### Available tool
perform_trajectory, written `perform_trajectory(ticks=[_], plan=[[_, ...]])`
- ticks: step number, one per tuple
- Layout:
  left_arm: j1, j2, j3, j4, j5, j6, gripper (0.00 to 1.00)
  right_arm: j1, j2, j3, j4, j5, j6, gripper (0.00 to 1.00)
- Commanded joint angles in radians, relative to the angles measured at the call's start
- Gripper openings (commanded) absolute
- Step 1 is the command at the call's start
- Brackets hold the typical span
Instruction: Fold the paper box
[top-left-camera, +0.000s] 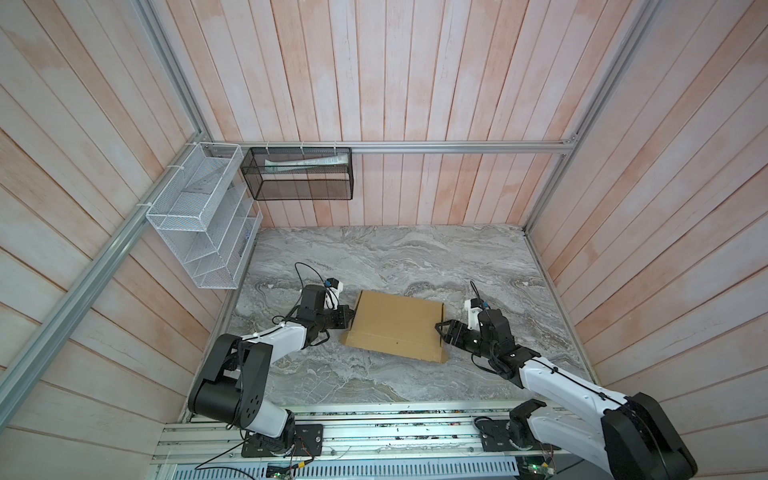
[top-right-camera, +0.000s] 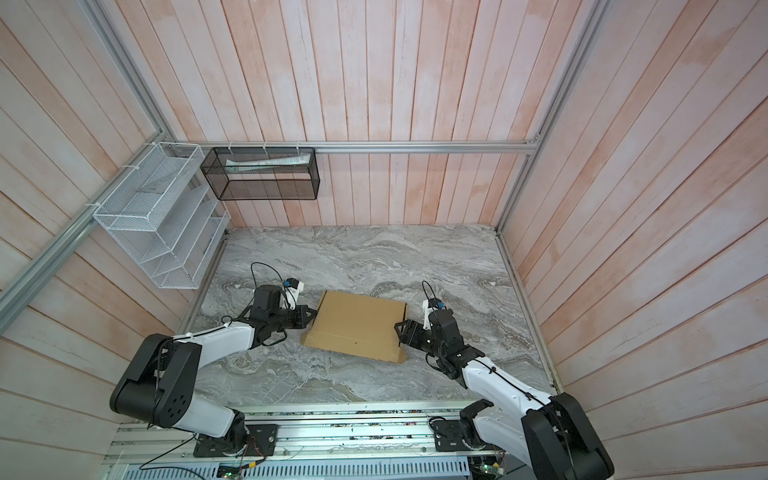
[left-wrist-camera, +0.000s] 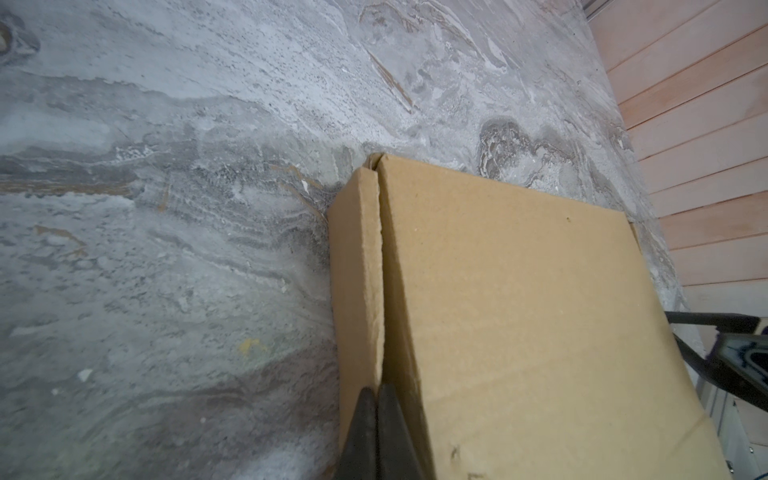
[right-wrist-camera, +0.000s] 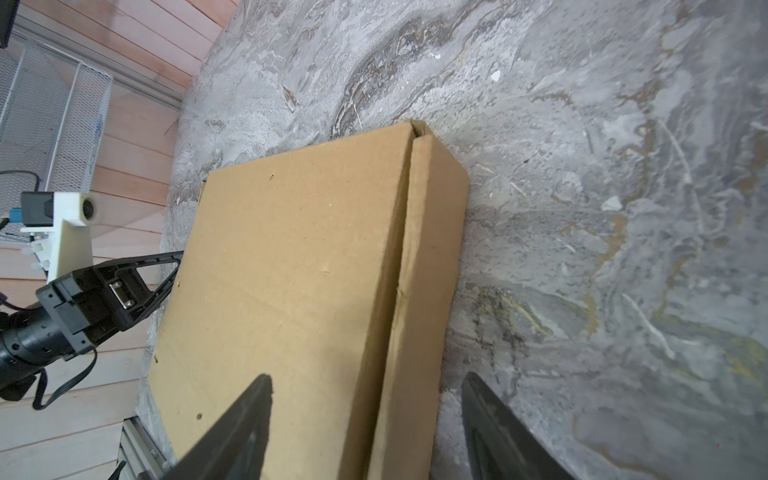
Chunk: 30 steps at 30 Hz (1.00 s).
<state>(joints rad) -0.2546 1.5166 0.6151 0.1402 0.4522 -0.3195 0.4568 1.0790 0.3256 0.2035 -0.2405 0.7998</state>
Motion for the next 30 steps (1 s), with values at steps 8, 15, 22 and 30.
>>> perform_trajectory(ticks=[8,15,22,30], plan=[[0.023,-0.015,-0.044,0.032,0.037,-0.017,0.0,-0.018,0.029,-0.066,0.149,-0.062,0.093,0.74],[0.03,-0.011,-0.061,0.049,0.04,-0.022,0.0,-0.029,0.097,-0.097,0.277,-0.119,0.144,0.75],[0.032,-0.009,-0.061,0.055,0.045,-0.022,0.0,-0.033,0.165,-0.09,0.352,-0.176,0.162,0.75],[0.032,-0.006,-0.068,0.062,0.045,-0.021,0.0,-0.033,0.229,-0.102,0.457,-0.211,0.209,0.75]])
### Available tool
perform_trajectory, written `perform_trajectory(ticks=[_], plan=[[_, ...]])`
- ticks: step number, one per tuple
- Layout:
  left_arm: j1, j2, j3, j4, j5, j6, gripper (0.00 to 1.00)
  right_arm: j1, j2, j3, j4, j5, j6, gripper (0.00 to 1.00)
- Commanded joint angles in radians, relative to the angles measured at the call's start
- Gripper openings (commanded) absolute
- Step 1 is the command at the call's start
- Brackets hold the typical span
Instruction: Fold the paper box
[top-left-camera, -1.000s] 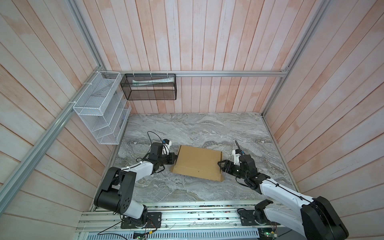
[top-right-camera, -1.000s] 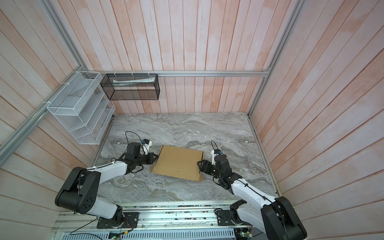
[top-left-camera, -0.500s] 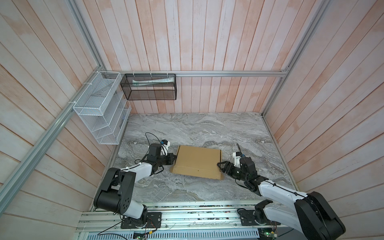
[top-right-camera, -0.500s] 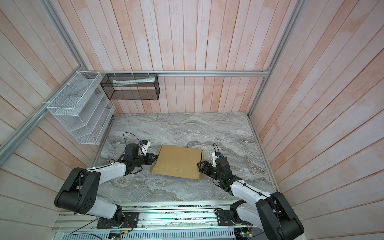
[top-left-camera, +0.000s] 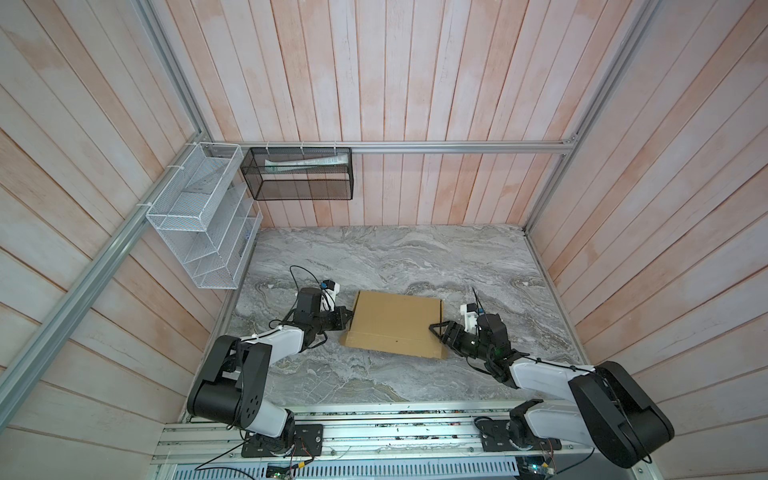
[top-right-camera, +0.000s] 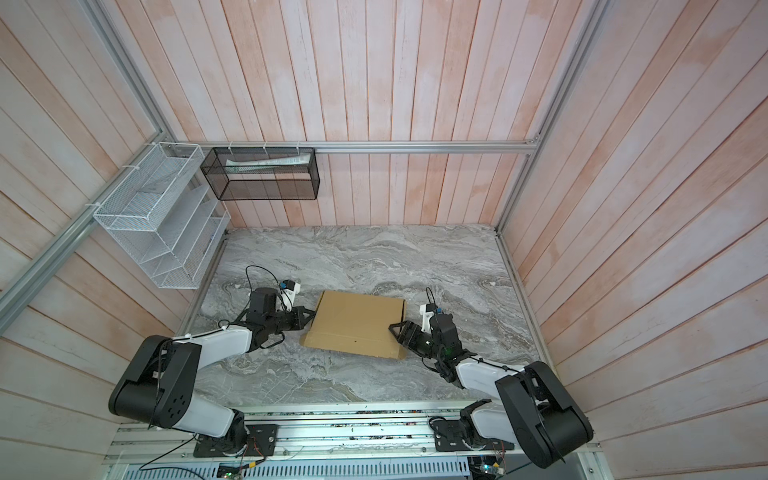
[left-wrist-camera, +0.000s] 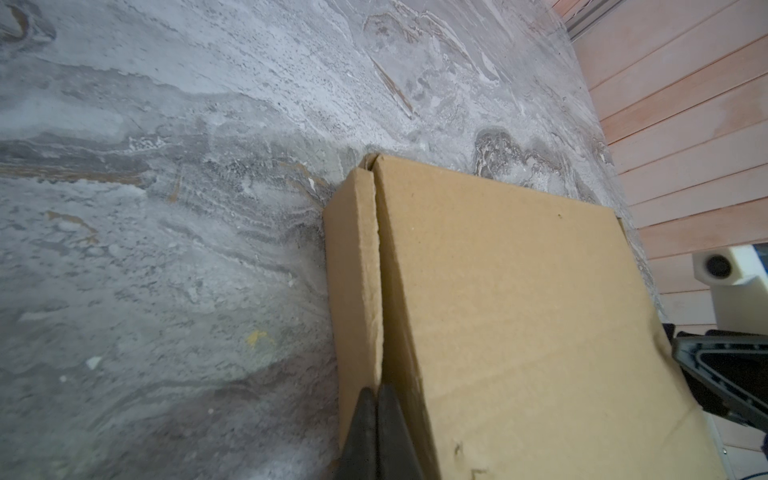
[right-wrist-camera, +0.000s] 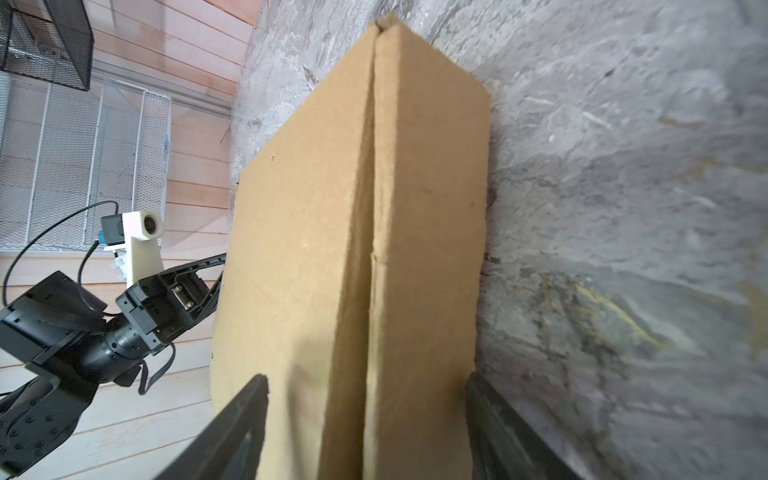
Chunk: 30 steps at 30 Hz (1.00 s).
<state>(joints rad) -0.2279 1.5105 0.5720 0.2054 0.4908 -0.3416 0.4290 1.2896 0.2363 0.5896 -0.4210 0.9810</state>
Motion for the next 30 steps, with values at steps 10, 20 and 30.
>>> perform_trajectory(ticks=[10,20,30], plan=[[0.009,-0.002,-0.035,0.002,0.006,0.002,0.0,-0.007,0.043,-0.001,0.05,-0.025,0.043,0.77],[0.013,-0.002,-0.036,0.008,0.012,0.002,0.0,-0.007,0.038,0.005,-0.008,-0.009,0.015,0.8],[0.014,-0.001,-0.037,0.01,0.014,0.001,0.0,-0.008,0.114,0.017,0.077,-0.045,0.033,0.8]])
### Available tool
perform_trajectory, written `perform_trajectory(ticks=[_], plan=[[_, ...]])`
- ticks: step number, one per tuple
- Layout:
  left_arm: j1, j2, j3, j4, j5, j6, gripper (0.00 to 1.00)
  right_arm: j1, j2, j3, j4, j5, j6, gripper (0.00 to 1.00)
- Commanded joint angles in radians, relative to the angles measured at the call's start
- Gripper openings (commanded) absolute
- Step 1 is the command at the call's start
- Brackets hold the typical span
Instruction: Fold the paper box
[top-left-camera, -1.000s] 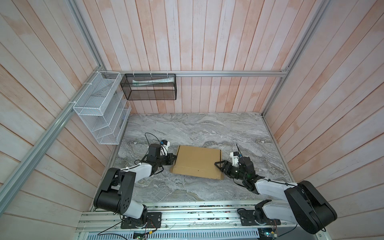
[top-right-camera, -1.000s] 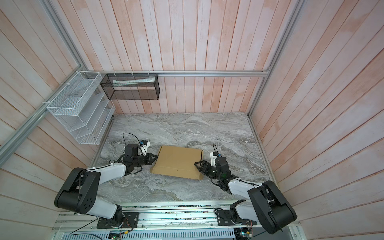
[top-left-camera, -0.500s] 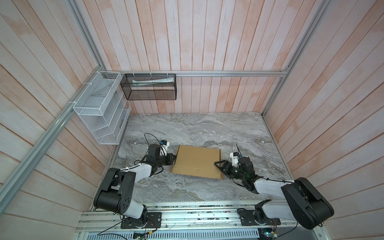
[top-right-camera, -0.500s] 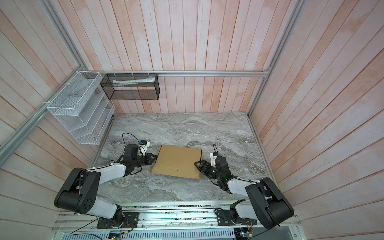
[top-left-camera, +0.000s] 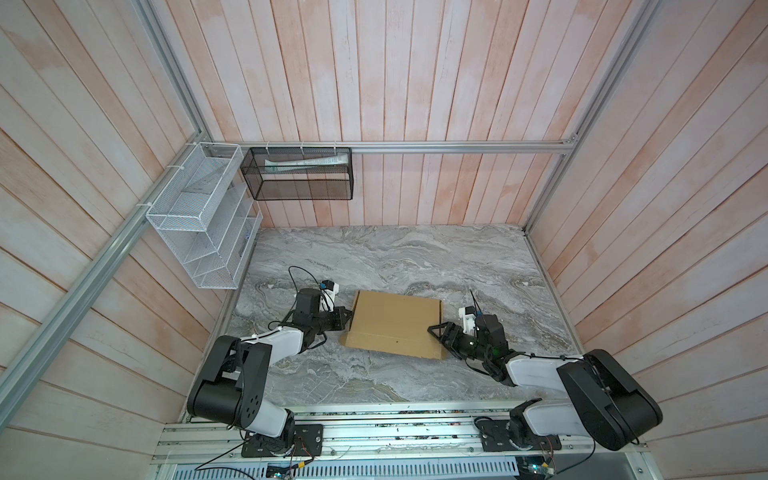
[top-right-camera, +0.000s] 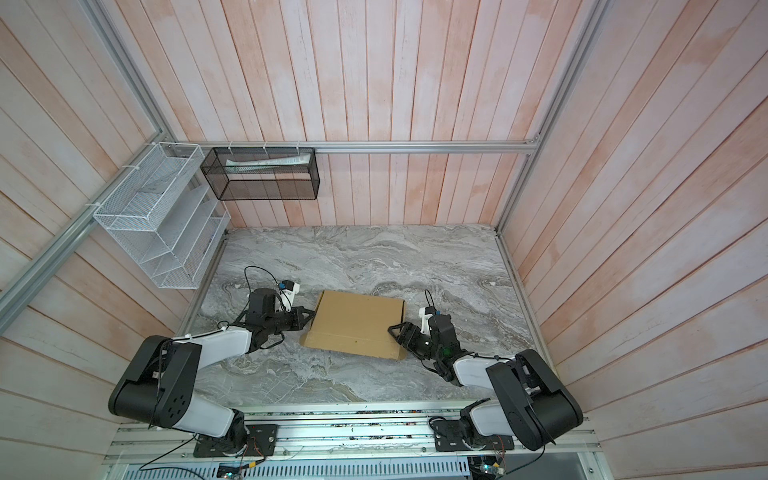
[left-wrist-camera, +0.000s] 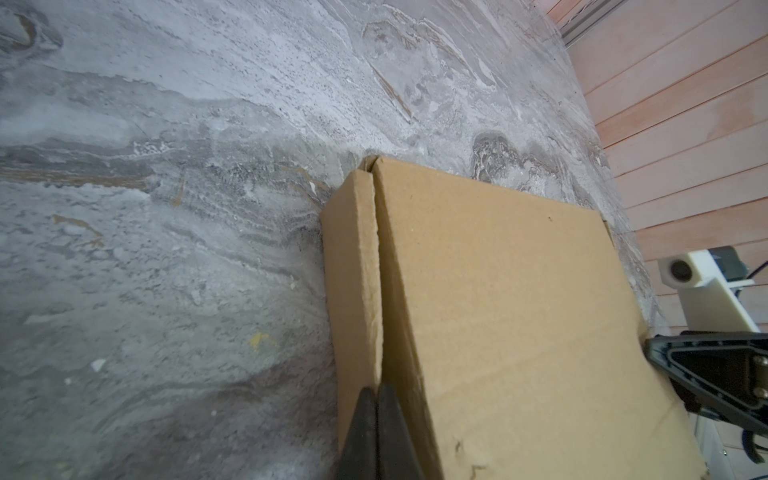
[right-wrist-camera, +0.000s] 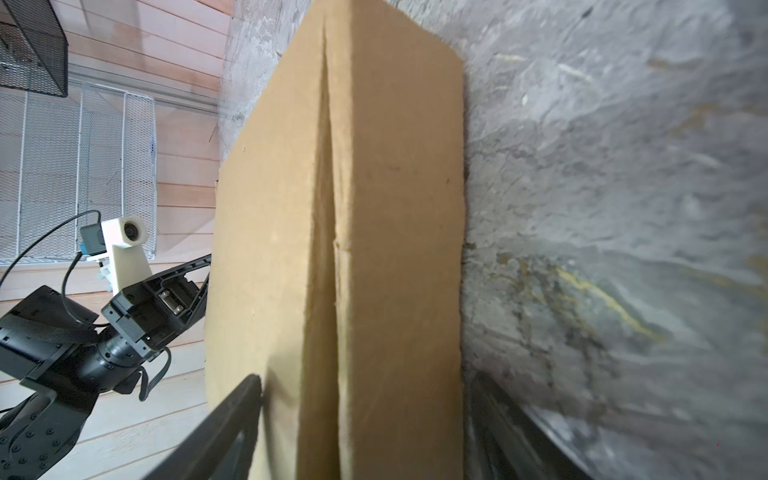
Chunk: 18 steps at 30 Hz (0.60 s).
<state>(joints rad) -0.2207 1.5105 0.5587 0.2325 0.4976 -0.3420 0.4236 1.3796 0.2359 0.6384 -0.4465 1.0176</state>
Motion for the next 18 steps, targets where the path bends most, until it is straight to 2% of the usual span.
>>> perform_trajectory(ticks=[1,10,18], plan=[[0.007,0.0,-0.023,-0.016,0.007,0.001,0.0,-0.003,0.032,0.019,0.037,-0.022,-0.002,0.8],[0.007,0.008,-0.019,-0.016,0.009,0.001,0.0,-0.003,0.061,0.026,0.112,-0.073,-0.006,0.8],[0.007,0.027,-0.003,-0.011,0.013,0.006,0.0,-0.003,-0.002,0.054,0.069,-0.106,-0.044,0.79]])
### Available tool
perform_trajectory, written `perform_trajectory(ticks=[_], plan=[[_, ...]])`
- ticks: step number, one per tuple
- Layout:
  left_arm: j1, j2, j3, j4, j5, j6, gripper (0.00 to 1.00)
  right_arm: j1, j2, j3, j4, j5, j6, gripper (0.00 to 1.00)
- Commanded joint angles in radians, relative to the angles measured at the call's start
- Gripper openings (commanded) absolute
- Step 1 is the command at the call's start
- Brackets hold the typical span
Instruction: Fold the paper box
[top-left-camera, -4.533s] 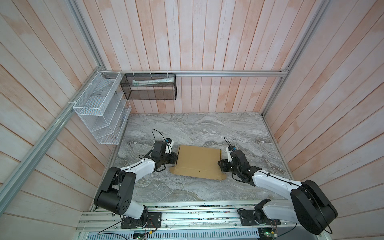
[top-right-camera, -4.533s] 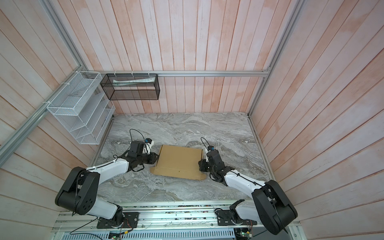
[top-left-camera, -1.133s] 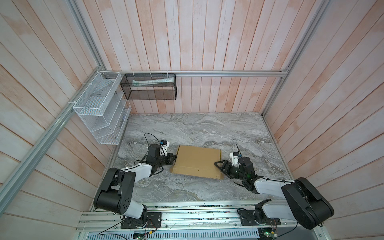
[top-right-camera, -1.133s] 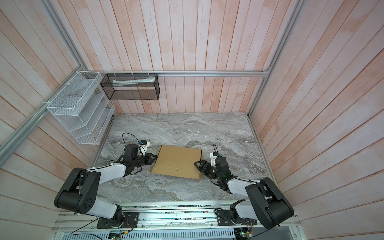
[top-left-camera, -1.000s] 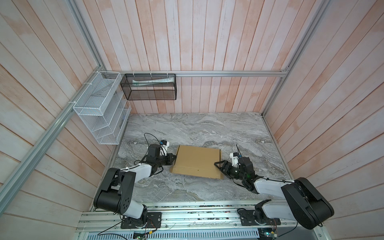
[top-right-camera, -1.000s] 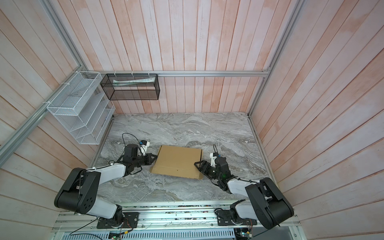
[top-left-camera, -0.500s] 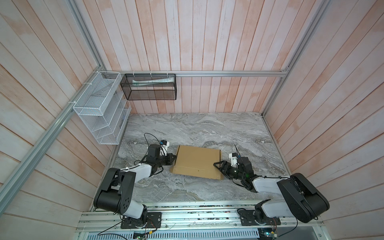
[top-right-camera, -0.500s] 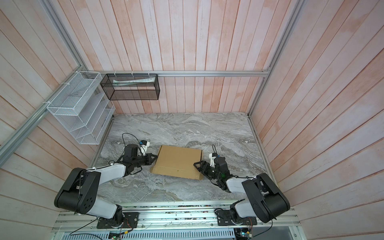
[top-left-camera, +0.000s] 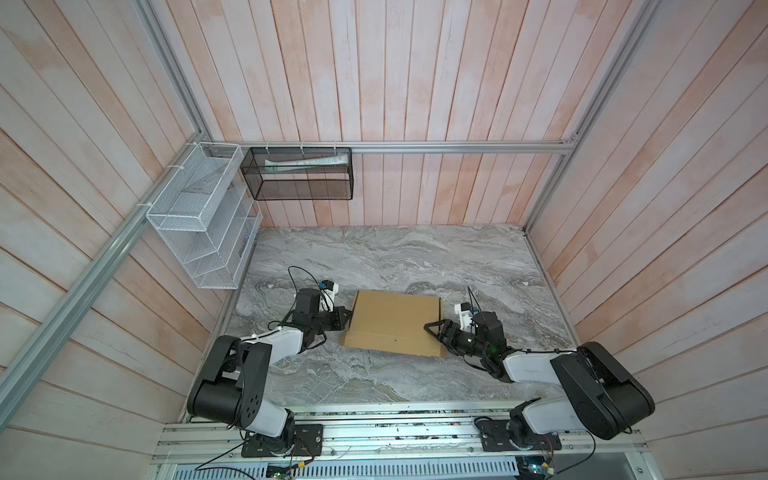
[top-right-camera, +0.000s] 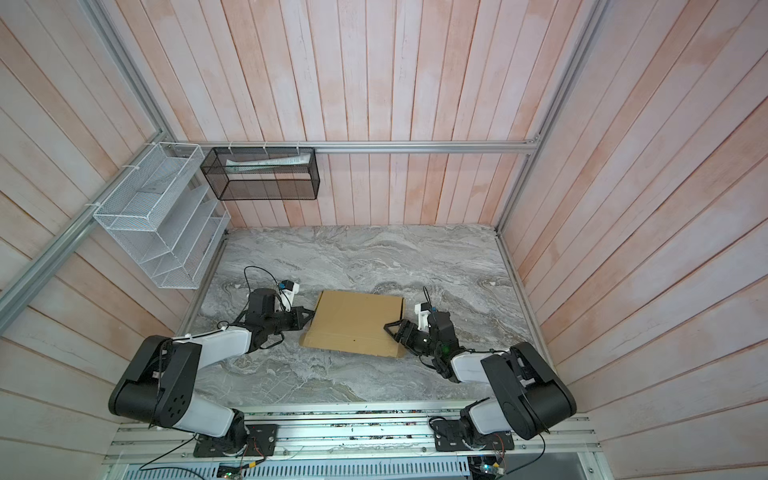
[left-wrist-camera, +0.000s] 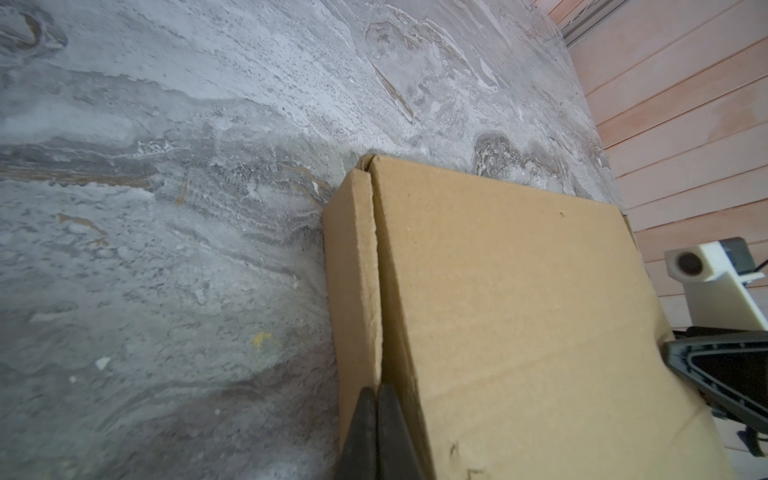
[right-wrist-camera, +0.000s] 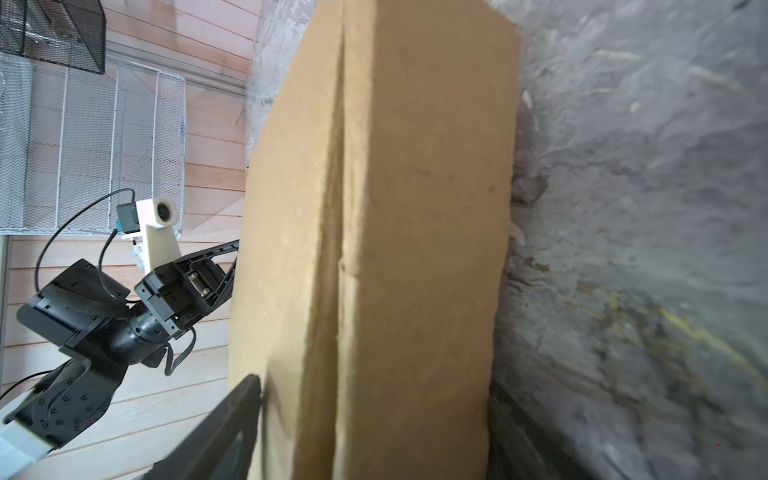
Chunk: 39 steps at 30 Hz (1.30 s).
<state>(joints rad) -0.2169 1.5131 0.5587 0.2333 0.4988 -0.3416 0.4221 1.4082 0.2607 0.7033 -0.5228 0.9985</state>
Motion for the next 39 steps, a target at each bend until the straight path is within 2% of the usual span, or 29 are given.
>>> perform_trajectory(ticks=[1,14,39], plan=[[0.003,0.028,0.0,-0.012,0.013,0.007,0.0,-0.002,-0.039,0.031,-0.001,-0.028,-0.024,0.79],[0.003,0.063,0.045,-0.032,0.018,0.041,0.0,0.001,-0.086,0.041,0.013,-0.074,-0.012,0.66],[-0.022,0.11,0.112,-0.059,-0.006,0.093,0.0,0.073,-0.085,0.109,-0.019,-0.071,-0.008,0.66]])
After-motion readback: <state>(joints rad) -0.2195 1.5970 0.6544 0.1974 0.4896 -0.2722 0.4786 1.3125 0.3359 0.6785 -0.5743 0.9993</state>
